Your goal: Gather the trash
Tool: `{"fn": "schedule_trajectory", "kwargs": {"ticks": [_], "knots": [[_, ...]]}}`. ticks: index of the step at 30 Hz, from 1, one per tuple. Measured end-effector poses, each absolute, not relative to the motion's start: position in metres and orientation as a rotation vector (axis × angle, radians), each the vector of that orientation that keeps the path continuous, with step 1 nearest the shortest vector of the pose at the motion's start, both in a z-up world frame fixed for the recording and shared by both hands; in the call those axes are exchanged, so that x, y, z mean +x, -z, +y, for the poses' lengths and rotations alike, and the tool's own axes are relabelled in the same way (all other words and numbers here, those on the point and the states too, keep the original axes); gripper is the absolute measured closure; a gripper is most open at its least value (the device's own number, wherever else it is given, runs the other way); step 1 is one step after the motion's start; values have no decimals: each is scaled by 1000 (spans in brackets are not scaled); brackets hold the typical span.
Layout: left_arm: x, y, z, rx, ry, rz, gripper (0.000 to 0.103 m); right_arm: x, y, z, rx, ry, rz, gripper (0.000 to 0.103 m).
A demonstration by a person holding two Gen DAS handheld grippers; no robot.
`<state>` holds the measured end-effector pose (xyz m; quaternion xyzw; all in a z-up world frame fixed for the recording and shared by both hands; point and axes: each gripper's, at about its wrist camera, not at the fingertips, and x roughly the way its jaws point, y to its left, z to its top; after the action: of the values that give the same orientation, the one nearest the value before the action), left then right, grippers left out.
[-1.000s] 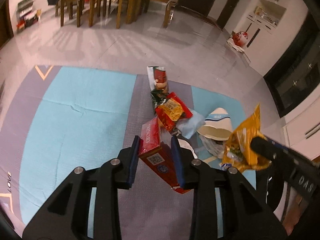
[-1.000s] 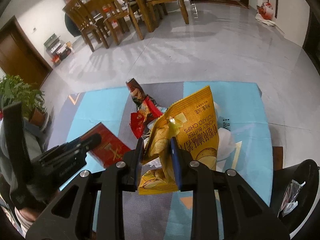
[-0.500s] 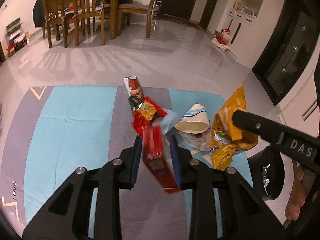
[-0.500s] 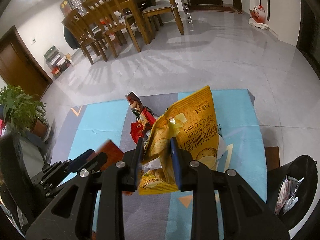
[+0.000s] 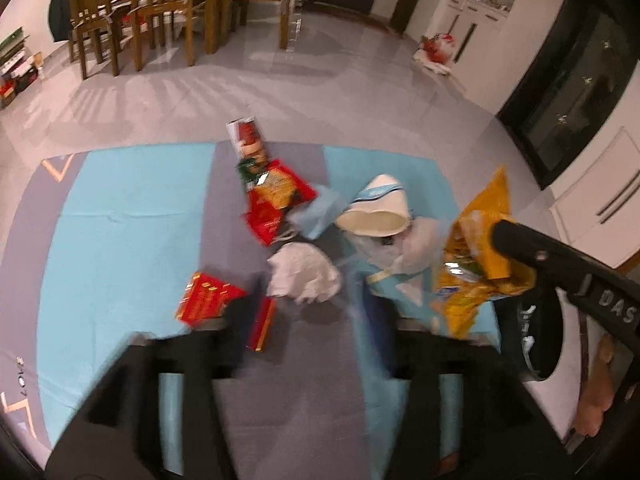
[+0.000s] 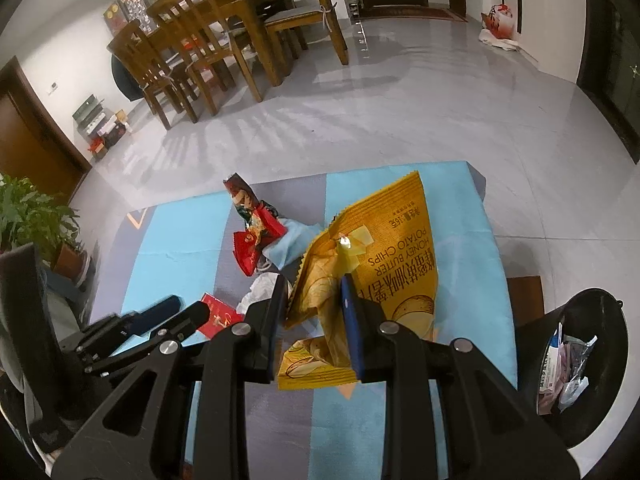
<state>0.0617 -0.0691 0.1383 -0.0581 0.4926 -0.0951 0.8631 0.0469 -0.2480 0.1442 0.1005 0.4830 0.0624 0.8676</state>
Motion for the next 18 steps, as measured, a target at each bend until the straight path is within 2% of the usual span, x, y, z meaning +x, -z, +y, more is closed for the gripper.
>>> {"fn": "schedule_trajectory", "kwargs": {"ticks": [2,4,11,18], "knots": [[63,-129,-61,-93,156,1065,13,46,-141,-249,207,-129,1022,76],[67,-116,-51,-90,135,1119,6,45,-138,-250,203,-124,1033,76],[84,-66,-10,-335,24,1233,4,46,-133,-248,211,-135,1055,75],[103,-29,-11,-383,-60,1315,4,49,-131,-246,230,-148,1058,75]]}}
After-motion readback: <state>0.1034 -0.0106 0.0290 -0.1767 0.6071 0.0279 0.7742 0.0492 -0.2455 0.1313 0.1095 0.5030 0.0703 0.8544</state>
